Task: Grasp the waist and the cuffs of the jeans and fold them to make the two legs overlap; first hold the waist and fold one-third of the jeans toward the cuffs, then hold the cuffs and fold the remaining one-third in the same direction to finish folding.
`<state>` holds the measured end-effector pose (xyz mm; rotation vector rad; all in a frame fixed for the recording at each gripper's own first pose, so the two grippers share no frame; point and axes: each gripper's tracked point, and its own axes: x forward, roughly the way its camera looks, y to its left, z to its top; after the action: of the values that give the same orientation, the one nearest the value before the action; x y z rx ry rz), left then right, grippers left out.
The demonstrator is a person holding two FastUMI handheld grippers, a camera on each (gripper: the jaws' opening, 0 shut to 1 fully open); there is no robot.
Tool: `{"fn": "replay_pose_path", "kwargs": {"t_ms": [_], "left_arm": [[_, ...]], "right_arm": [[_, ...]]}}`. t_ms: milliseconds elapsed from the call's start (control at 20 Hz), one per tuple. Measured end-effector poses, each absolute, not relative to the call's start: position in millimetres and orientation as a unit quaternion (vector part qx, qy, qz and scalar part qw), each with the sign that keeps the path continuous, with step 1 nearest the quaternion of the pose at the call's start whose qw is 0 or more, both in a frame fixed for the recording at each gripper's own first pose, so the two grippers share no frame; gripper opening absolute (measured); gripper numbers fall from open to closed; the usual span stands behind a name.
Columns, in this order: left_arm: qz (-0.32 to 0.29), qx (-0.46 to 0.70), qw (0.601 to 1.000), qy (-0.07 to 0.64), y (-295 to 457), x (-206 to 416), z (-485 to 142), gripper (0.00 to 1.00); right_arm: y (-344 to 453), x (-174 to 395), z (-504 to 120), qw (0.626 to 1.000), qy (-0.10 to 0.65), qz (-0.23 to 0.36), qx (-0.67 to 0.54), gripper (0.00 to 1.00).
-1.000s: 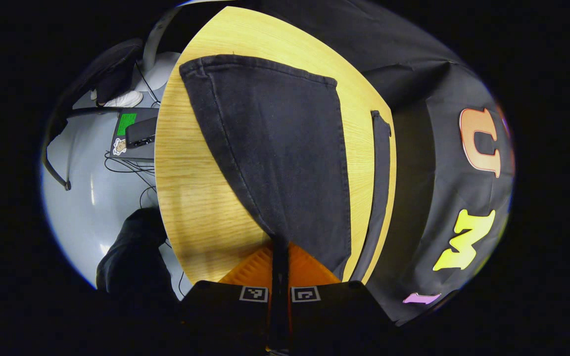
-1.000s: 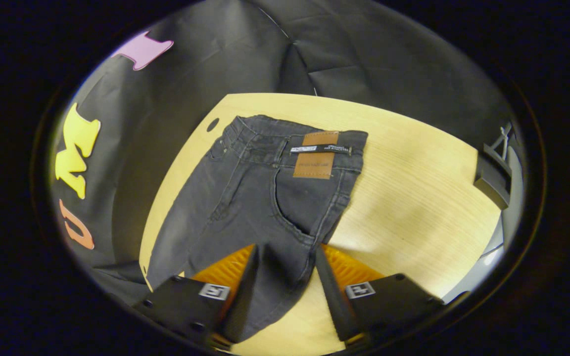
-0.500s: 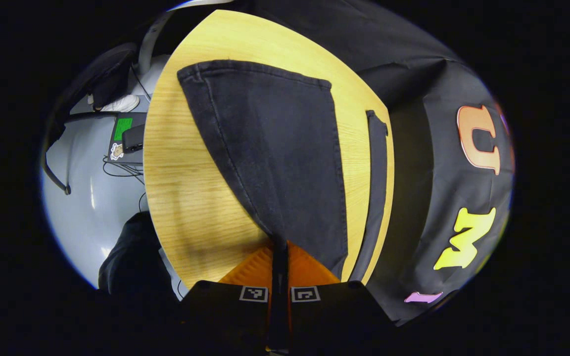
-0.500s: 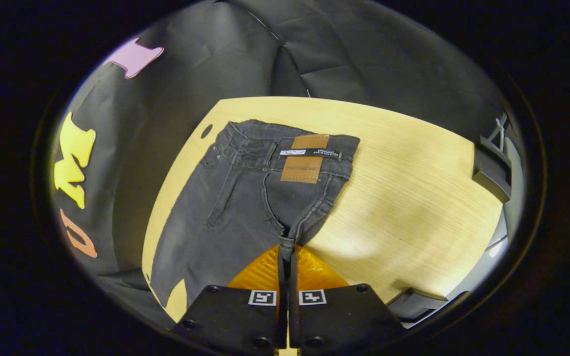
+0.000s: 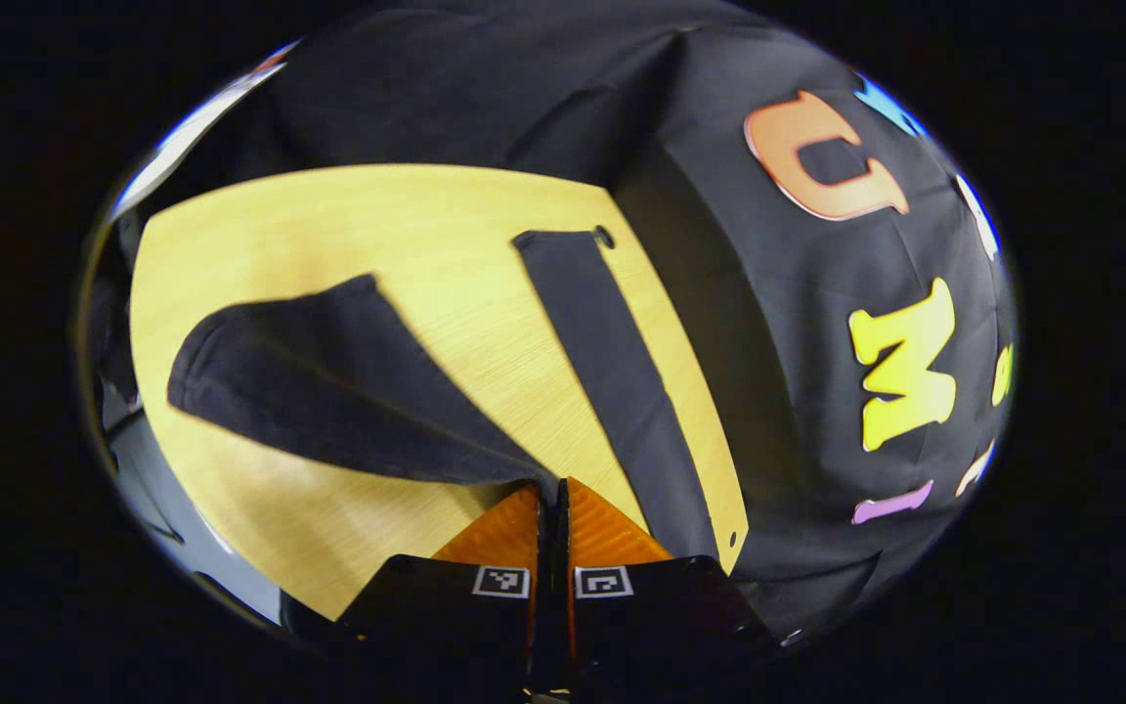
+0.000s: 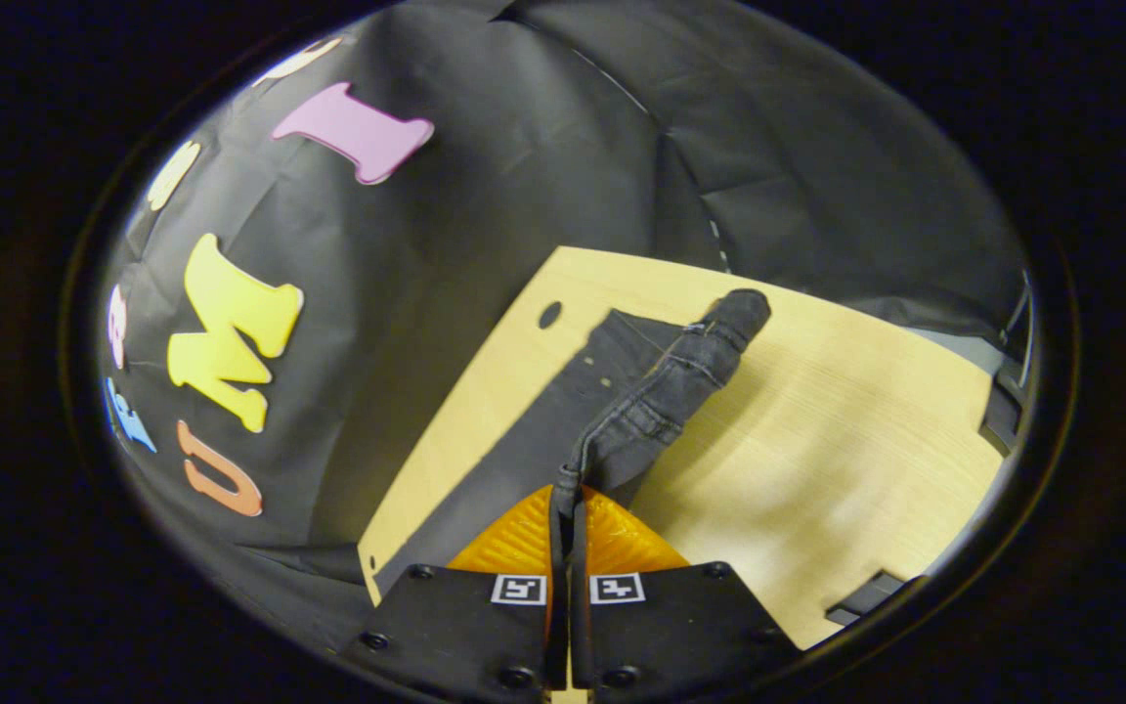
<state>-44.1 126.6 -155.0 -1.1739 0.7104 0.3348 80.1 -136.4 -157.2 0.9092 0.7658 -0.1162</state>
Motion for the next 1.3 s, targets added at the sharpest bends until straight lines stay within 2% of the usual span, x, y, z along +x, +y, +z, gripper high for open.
{"fn": "replay_pose_path", "kwargs": {"t_ms": [250, 550, 650, 900, 1200, 1250, 1300], "left_arm": [[0.118, -0.501, 0.771, 0.374, 139.4, 35.4, -161.6, 0.03], [0.082, -0.439, 0.784, 0.432, 144.2, 125.3, -188.4, 0.03], [0.079, -0.425, 0.783, 0.447, 143.2, 145.4, -204.8, 0.04], [0.08, -0.408, 0.776, 0.474, 140.6, 173.9, -241.5, 0.03], [0.079, -0.425, 0.76, 0.485, 134.4, 185.7, -264.5, 0.04], [0.075, -0.427, 0.761, 0.483, 134.0, 186.9, -264.8, 0.05], [0.068, -0.422, 0.767, 0.479, 135.3, 189.5, -264.1, 0.12]], "right_arm": [[-114.3, 146.6, -153.6, 0.83, 0.352, -0.039, 0.431, 0.02], [-97.6, 224.6, -195.4, 0.824, 0.37, -0.064, 0.424, 0.0], [-94.8, 244.0, -213.7, 0.823, 0.376, -0.076, 0.418, 0.02], [-90.2, 275.8, -251.3, 0.822, 0.388, -0.099, 0.406, 0.02], [-87.5, 288.3, -273.4, 0.819, 0.399, -0.115, 0.396, 0.02], [-85.8, 290.7, -275.9, 0.819, 0.399, -0.114, 0.395, 0.02], [-82.7, 292.3, -274.4, 0.821, 0.395, -0.107, 0.399, 0.05]]}}
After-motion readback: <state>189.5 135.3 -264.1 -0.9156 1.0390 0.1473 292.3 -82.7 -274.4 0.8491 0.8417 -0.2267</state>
